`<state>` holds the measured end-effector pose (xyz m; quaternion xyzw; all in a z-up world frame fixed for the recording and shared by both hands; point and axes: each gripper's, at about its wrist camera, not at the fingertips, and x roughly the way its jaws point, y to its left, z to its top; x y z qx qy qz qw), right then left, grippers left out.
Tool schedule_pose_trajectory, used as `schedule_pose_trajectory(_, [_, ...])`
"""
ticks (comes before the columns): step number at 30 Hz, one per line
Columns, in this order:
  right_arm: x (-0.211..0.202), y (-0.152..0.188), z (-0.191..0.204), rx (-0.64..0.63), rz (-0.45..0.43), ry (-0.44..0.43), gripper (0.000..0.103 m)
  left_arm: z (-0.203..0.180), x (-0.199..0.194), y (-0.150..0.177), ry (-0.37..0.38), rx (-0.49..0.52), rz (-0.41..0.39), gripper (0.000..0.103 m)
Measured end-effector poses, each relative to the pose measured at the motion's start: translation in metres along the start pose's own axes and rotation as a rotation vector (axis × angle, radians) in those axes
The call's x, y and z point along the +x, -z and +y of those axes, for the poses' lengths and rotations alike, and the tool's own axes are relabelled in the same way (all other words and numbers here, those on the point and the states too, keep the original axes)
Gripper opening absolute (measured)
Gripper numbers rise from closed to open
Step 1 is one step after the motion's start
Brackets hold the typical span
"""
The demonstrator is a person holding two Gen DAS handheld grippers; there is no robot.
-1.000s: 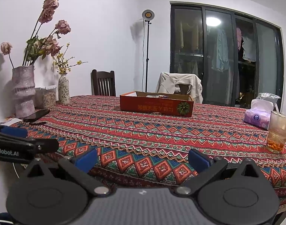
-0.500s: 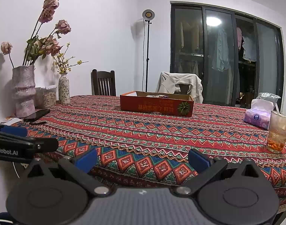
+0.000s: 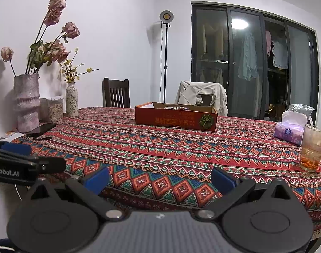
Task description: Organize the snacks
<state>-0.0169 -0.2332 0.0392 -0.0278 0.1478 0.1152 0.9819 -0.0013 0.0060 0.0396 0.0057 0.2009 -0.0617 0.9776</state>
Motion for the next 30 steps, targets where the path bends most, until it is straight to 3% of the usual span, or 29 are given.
schedule_pose_trajectory(30, [-0.0002,-0.0014,0.0008,0.002,-0.003,0.000,0.103,0.0050,-0.0004,-0.0006,-0.030,-0.017,-0.018,0.103])
